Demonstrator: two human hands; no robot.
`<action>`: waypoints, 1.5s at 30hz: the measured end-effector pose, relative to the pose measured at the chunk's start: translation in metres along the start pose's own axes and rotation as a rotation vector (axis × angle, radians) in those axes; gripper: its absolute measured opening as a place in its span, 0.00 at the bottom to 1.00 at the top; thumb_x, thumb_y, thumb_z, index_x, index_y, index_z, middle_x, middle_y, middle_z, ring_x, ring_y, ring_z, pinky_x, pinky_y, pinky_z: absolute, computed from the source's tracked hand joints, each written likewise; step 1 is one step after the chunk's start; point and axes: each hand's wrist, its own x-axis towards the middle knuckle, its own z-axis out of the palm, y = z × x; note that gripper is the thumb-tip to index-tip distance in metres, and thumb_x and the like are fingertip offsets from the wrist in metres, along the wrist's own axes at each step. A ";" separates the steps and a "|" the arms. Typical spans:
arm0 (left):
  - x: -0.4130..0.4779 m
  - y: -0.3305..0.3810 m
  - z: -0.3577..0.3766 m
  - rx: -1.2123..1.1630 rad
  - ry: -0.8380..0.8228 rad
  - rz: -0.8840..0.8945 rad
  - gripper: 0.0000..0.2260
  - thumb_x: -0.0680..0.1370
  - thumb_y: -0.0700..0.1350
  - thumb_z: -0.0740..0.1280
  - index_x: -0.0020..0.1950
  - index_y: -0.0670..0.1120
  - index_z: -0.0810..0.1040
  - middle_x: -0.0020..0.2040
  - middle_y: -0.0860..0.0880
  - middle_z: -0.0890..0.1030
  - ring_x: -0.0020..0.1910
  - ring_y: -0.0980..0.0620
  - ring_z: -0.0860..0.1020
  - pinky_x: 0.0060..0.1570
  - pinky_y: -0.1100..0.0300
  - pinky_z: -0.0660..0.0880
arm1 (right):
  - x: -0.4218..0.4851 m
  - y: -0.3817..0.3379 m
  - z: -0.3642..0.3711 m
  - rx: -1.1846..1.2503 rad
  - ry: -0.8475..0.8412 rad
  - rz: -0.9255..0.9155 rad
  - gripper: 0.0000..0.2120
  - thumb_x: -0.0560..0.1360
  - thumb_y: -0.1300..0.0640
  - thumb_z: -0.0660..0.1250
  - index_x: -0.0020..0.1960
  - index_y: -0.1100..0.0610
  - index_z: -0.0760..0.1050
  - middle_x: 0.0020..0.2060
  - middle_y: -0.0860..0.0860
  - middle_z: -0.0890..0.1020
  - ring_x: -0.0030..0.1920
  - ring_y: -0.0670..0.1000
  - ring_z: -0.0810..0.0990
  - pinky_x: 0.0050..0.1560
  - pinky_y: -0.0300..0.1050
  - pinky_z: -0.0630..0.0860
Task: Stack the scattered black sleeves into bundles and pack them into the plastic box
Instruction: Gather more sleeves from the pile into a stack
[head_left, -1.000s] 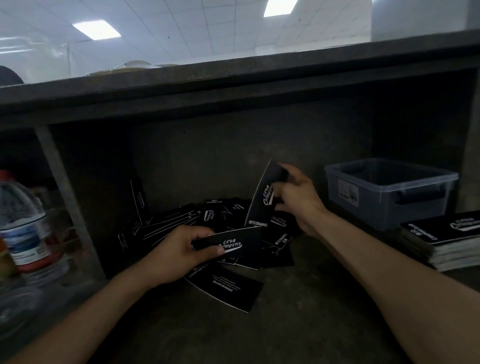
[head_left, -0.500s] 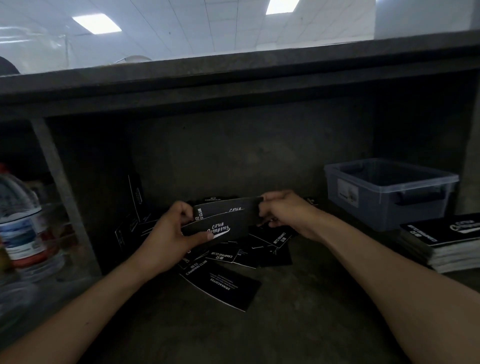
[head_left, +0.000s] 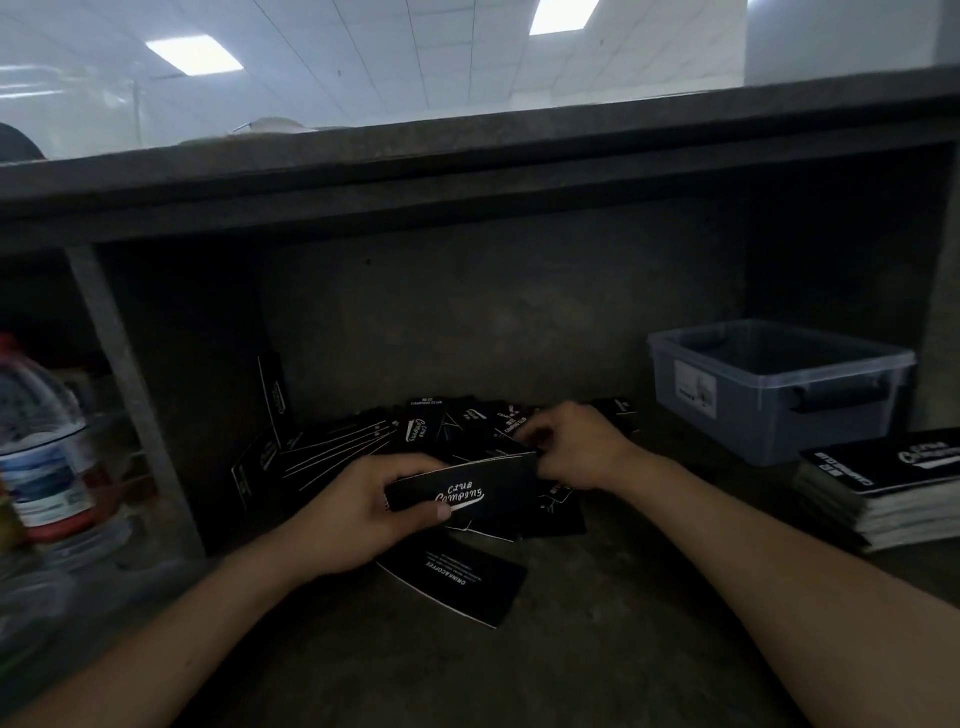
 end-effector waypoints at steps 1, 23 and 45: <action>0.000 0.000 -0.001 -0.001 0.002 -0.007 0.06 0.77 0.43 0.72 0.53 0.49 0.84 0.49 0.49 0.86 0.48 0.52 0.84 0.49 0.56 0.81 | -0.002 -0.001 -0.001 -0.034 -0.010 -0.005 0.19 0.69 0.59 0.76 0.59 0.49 0.82 0.44 0.41 0.78 0.46 0.41 0.77 0.49 0.34 0.72; 0.002 -0.005 0.001 -0.019 0.083 -0.034 0.04 0.76 0.46 0.72 0.48 0.48 0.80 0.48 0.49 0.85 0.46 0.52 0.84 0.46 0.53 0.81 | 0.002 -0.021 -0.019 1.029 0.289 0.123 0.08 0.78 0.61 0.67 0.50 0.51 0.82 0.48 0.50 0.85 0.49 0.49 0.82 0.50 0.45 0.79; 0.001 -0.002 0.001 0.042 0.062 0.013 0.09 0.73 0.43 0.77 0.51 0.50 0.82 0.46 0.53 0.86 0.45 0.55 0.84 0.48 0.55 0.81 | -0.006 0.004 -0.016 -0.060 0.016 0.353 0.26 0.67 0.47 0.79 0.62 0.54 0.79 0.58 0.50 0.81 0.59 0.52 0.79 0.60 0.44 0.76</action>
